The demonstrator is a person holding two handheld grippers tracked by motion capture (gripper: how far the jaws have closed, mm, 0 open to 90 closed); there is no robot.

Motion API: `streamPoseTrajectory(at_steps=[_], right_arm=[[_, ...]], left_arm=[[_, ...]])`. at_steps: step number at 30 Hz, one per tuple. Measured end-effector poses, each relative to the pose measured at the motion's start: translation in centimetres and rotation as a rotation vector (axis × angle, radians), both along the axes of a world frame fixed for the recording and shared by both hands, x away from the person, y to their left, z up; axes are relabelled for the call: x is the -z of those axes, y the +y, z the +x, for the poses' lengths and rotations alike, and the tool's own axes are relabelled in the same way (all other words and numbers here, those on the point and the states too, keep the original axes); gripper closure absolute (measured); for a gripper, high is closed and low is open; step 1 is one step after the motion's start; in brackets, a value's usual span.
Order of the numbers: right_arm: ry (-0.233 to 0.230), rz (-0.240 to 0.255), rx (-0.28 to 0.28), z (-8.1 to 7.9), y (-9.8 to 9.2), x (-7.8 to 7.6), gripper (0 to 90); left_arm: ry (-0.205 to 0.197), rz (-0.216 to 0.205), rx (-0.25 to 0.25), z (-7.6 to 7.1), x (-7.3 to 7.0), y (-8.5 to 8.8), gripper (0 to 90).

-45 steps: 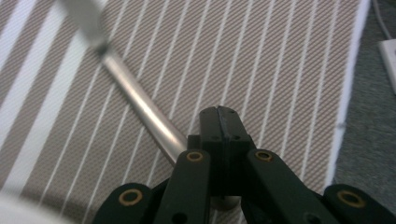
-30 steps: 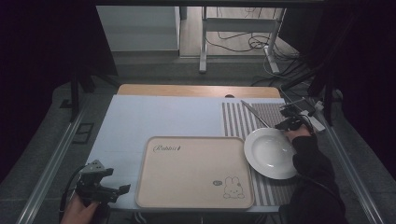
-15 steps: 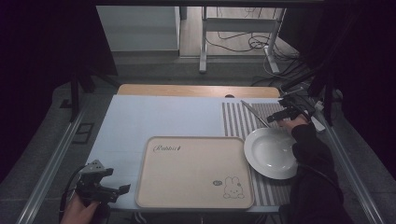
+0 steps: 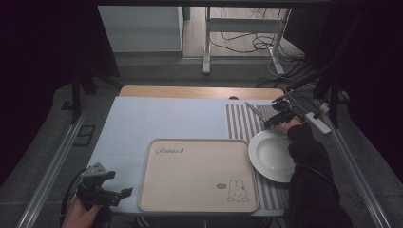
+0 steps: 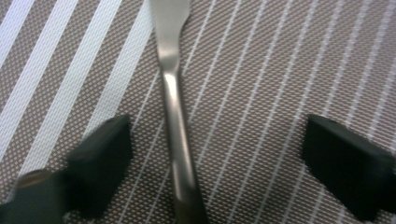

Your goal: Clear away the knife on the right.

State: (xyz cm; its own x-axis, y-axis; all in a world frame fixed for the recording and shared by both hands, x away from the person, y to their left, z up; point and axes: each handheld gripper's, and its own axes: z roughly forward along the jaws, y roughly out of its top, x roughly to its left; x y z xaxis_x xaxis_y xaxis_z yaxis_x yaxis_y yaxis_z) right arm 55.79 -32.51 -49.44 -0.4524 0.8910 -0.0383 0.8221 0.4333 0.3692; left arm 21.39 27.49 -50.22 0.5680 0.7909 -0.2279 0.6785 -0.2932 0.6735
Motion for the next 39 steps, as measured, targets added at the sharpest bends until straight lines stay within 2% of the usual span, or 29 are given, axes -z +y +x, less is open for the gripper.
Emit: streamPoseTrajectory(at_steps=[2, 5, 6, 8, 9, 11, 16, 19, 25, 32, 39], right_arm=[[-0.002, -0.009, -0.021, -0.1, 0.1, -0.1, 29.7], [0.002, -0.012, -0.054, -0.3, 0.3, -0.5, 51.6], [0.007, -0.006, -0.067, -0.3, 0.4, -0.6, 61.7], [0.015, 0.002, -0.079, -0.3, 0.5, -0.7, 68.8], [0.024, 0.013, -0.084, -0.3, 0.5, -0.7, 79.1], [0.024, -0.012, -0.102, -0.4, 0.7, -0.8, 79.8], [0.042, -0.015, -0.105, -0.2, 0.8, -0.9, 80.3], [0.033, -0.006, -0.118, -0.1, 0.6, -0.9, 80.3], [-0.004, 0.006, -0.117, -0.2, 0.0, -1.5, 80.4], [-0.06, 0.038, -0.11, -0.3, -0.3, -2.2, 80.4], [-0.095, 0.073, -0.092, -0.3, -0.9, -3.2, 80.4]], left_arm=[[0.001, 0.0, -0.001, 0.0, 0.0, 0.0, 1.4], [0.0, 0.004, 0.001, 0.0, 0.0, 0.0, 1.4], [0.0, 0.004, 0.001, 0.0, 0.0, 0.0, 1.5], [0.0, 0.004, 0.001, 0.0, 0.0, 0.0, 1.5], [0.0, 0.002, 0.001, 0.0, 0.0, 0.0, 1.4], [0.0, 0.001, 0.001, 0.0, 0.0, 0.0, 1.4], [0.0, -0.001, 0.0, 0.0, 0.0, 0.0, 1.5], [0.0, -0.003, -0.001, 0.0, 0.0, 0.0, 1.4], [0.001, -0.003, -0.001, 0.0, 0.0, 0.0, 1.4], [0.0, -0.003, -0.001, 0.0, 0.0, 0.0, 1.4], [0.001, -0.002, -0.002, 0.0, 0.0, 0.0, 1.4]])
